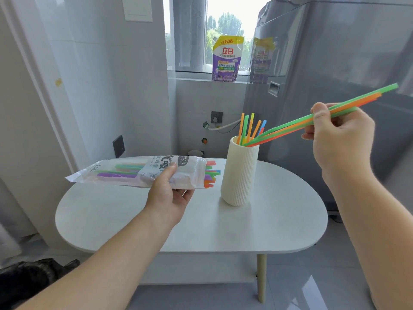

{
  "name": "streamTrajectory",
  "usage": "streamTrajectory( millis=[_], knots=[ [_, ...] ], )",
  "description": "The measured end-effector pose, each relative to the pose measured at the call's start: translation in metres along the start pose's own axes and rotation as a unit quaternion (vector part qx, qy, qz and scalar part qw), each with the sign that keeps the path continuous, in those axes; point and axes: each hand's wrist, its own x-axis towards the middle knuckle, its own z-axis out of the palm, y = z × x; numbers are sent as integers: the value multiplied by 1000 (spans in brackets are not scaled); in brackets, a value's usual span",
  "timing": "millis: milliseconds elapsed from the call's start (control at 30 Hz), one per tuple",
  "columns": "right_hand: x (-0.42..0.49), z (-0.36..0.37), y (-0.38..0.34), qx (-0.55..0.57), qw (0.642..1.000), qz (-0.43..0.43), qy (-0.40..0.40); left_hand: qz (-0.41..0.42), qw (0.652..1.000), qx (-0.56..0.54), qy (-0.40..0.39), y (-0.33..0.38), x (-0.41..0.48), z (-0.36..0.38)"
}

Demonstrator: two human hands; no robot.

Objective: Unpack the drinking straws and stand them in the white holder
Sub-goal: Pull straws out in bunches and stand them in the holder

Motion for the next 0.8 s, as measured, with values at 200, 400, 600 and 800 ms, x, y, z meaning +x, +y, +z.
streamTrajectory(
  millis=[200, 400, 600, 800],
  knots=[
    [15, 29, -2, -85, 991, -17, -102, -10, 1000, 7, 5, -6, -1, 1],
    [43, 64, -5, -180, 961, -16, -209, -17, 1000, 10, -4, -6, 1, -1],
    [59, 92, 1, -251, 931, 3, -264, -23, 1000, 18, -7, -5, 3, -4],
    [62, 98, 1, -257, 934, -15, -249, -20, 1000, 11, -9, -2, 3, -5]
  ],
)
